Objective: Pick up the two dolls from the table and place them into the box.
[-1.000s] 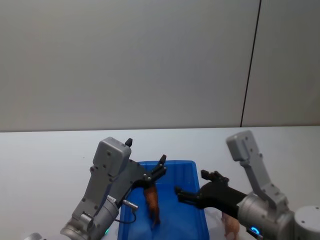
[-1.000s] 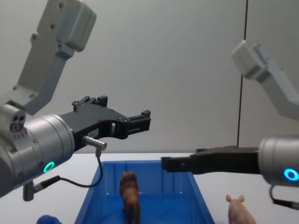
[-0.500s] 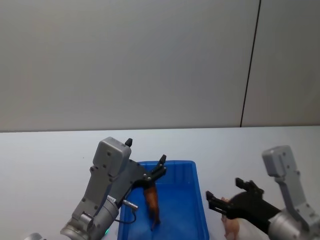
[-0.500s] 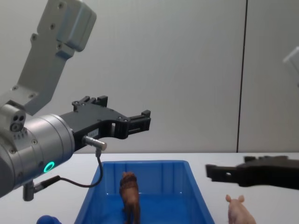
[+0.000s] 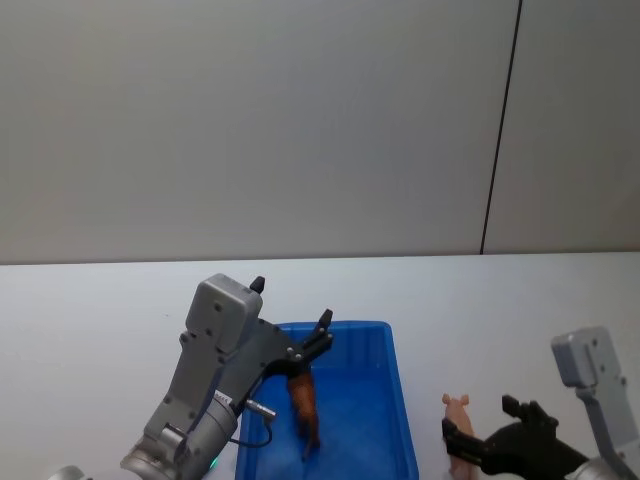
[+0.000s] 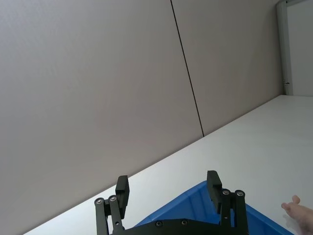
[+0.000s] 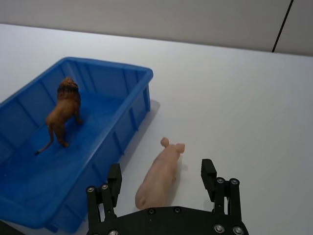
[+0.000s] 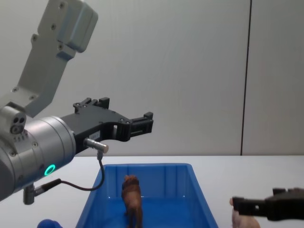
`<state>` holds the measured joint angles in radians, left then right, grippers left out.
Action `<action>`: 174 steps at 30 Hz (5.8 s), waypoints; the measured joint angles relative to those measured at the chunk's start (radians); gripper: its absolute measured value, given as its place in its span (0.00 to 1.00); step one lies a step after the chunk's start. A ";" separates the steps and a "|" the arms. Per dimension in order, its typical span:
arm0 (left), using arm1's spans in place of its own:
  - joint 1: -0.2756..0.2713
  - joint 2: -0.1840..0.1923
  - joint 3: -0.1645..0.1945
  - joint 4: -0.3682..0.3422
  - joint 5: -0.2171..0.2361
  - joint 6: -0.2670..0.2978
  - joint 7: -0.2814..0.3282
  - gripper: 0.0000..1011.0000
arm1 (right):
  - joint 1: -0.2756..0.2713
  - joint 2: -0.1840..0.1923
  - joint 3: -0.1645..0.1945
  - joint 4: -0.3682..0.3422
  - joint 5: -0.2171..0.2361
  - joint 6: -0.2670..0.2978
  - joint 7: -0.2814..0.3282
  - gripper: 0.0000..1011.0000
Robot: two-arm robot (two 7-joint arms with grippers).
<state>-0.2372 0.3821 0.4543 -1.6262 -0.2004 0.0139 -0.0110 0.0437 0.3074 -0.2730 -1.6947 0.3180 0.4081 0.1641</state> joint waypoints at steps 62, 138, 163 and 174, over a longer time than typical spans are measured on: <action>0.000 0.000 0.000 0.000 0.000 0.000 0.000 0.99 | 0.086 -0.069 -0.029 0.036 -0.063 -0.080 0.060 0.37; 0.185 0.174 -0.056 -0.162 -0.078 0.084 0.183 0.99 | 0.077 -0.013 0.000 0.055 -0.061 -0.112 0.143 0.99; 0.250 0.217 -0.083 -0.117 -0.139 0.143 0.156 0.99 | 0.072 -0.008 0.002 0.051 -0.060 -0.116 0.141 0.99; 0.237 0.181 -0.084 -0.034 -0.182 0.115 0.117 0.99 | 0.071 -0.007 0.002 0.051 -0.060 -0.117 0.141 0.99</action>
<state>-0.0006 0.5633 0.3704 -1.6598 -0.3823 0.1285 0.1061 0.1144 0.3007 -0.2706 -1.6436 0.2580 0.2915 0.3049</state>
